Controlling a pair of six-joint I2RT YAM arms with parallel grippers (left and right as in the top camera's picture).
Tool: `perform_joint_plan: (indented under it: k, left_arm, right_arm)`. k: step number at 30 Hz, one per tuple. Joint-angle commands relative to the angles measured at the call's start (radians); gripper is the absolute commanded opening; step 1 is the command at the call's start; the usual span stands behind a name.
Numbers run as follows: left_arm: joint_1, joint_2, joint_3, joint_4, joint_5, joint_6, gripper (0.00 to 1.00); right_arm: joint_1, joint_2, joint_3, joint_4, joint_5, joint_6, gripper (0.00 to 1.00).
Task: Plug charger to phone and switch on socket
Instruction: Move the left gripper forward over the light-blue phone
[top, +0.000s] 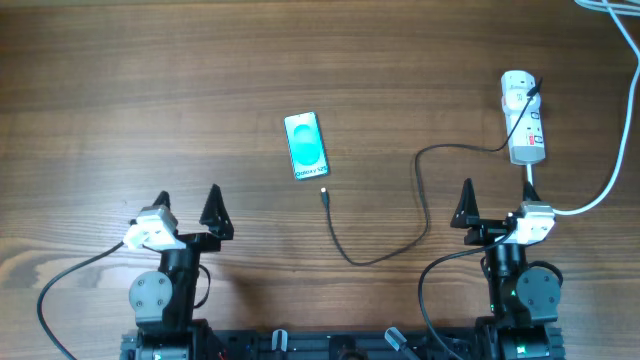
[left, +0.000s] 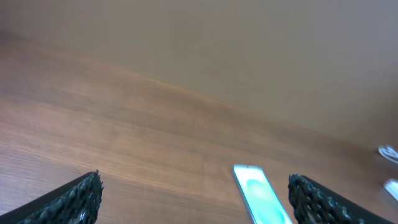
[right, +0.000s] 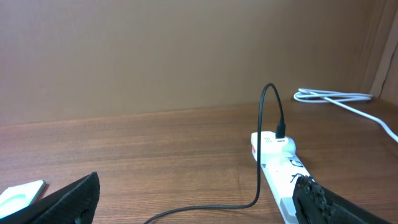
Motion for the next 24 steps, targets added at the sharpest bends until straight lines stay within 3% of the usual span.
perform_joint_plan:
  k: [1,9,19,24]
  left_arm:
    - [0.008,-0.009,0.117,-0.116,0.055,-0.044,1.00]
    - [0.008,0.123,0.353,-0.318,0.127,-0.078,1.00]
    - [0.008,0.604,0.608,-0.370,0.266,-0.077,1.00]
    - [0.008,0.787,0.648,-0.338,0.331,-0.077,1.00]
  right_arm:
    - [0.005,0.001,-0.001,0.003,-0.008,-0.003,1.00]
    - [0.028,0.011,-0.001,0.003,-0.009,-0.003,1.00]
    - [0.028,0.011,-0.001,0.003,-0.009,-0.003,1.00]
    - [0.028,0.011,-0.001,0.003,-0.008,-0.003,1.00]
